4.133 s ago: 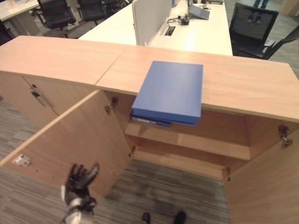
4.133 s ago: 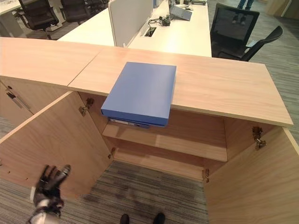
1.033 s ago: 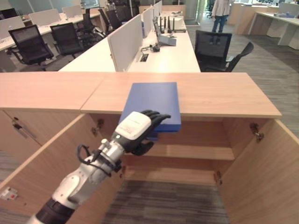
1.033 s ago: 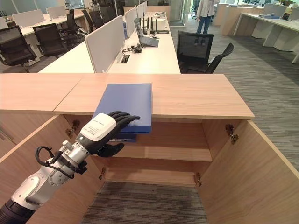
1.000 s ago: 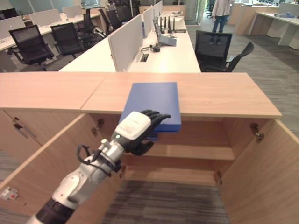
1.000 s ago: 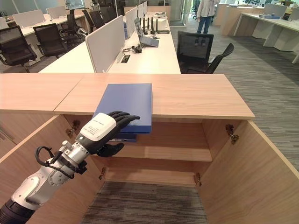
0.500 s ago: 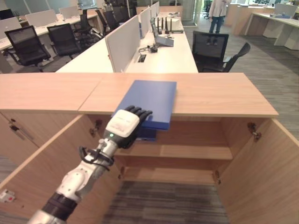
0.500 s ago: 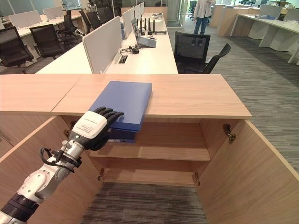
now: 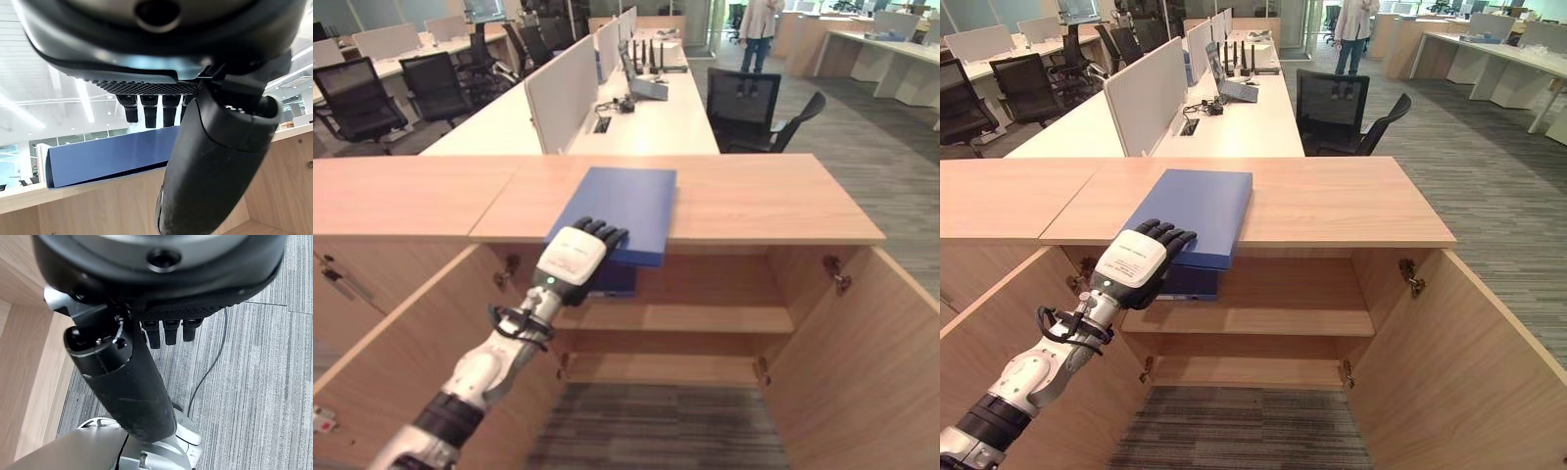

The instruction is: Put the empty folder in the office cabinet

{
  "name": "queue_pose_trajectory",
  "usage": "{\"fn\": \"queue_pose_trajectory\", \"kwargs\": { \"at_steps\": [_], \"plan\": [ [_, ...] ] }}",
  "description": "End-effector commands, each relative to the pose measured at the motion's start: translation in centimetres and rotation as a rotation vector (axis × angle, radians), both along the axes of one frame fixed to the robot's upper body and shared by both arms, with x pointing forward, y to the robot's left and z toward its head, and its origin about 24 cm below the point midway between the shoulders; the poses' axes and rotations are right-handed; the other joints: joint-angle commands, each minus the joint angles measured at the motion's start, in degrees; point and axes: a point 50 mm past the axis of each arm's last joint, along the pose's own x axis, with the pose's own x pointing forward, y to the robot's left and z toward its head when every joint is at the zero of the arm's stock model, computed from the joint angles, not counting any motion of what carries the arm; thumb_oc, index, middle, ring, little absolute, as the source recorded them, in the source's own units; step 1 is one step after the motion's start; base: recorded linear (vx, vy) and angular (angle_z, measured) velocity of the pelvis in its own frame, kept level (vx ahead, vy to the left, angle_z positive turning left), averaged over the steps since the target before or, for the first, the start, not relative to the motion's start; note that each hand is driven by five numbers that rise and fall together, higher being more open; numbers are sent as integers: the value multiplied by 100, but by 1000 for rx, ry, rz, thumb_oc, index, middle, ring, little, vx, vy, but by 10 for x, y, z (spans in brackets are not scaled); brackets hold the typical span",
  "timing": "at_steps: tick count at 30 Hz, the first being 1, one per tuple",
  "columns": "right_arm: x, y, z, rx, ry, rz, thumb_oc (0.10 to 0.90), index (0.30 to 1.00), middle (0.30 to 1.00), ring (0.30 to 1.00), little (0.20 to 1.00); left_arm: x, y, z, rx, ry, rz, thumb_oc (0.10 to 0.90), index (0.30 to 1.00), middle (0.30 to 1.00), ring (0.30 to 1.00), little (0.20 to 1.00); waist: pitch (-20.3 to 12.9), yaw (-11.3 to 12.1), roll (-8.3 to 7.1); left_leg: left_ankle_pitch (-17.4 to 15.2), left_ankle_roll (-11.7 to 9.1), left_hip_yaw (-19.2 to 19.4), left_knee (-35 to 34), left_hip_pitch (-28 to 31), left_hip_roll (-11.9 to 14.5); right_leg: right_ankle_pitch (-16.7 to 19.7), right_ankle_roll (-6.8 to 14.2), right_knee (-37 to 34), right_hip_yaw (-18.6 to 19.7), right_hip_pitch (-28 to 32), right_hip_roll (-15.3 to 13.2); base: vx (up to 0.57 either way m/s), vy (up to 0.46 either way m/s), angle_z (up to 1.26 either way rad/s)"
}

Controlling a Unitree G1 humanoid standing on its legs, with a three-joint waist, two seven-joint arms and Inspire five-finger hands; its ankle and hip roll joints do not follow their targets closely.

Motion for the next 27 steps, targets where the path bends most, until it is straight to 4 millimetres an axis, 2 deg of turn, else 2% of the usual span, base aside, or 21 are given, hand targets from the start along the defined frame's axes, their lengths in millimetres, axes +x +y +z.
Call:
{"fn": "queue_pose_trajectory", "kwargs": {
  "at_steps": [1,4,5,6,7,12,17,22,27],
  "plan": [
    [26,2,3,-17,-69,92,800,900,900,900,900,34,-11,64,-4,-305,9,800,900,900,900,900,-108,-34,-281,-360,-190,-56,-59,30,-8,-212,659,33,213,346,-391,0,0,0],
    [27,2,3,-18,-71,94,800,900,900,900,900,38,-9,62,17,-298,28,800,900,900,900,900,-110,-41,-288,-363,-190,-47,-59,33,-10,-213,660,33,221,344,-390,-10,-11,-7],
    [27,1,4,-20,-72,97,800,900,900,900,900,42,-4,55,33,-274,63,756,834,834,834,834,-118,-58,-290,-366,-189,-36,-59,37,-17,-215,660,33,230,343,-381,-4,-4,-4],
    [27,1,4,-20,-72,97,800,900,900,900,900,42,-4,55,32,-275,63,596,594,594,594,594,-118,-54,-289,-367,-189,-36,-59,36,-17,-215,660,33,231,343,-381,0,0,0],
    [27,1,4,-19,-73,98,800,900,900,900,900,44,0,50,40,-261,95,400,300,300,300,300,-120,-62,-290,-366,-188,-26,-59,39,-17,-217,658,33,229,347,-383,0,0,0],
    [26,2,3,-18,-76,94,800,900,900,900,900,49,17,30,44,-212,214,400,300,300,300,300,-126,-90,-308,-367,-187,6,-59,56,-17,-220,650,33,250,355,-372,-6,-9,-4],
    [24,2,3,-19,-75,95,800,900,900,900,900,50,23,24,44,-195,248,400,300,300,300,300,-124,-107,-309,-370,-188,15,-59,62,-15,-215,649,33,264,349,-368,-3,-3,-3],
    [23,1,3,-17,-77,94,800,900,900,900,900,48,39,7,90,-132,312,400,300,300,300,300,-129,-121,-320,-373,-183,45,-59,68,-17,-221,650,33,297,347,-354,0,0,0],
    [21,1,3,-21,-76,88,800,900,900,900,900,46,46,6,83,-126,340,400,300,300,300,300,-135,-117,-322,-379,-182,57,-59,71,-19,-223,651,33,302,348,-352,0,0,0]
  ]
}}
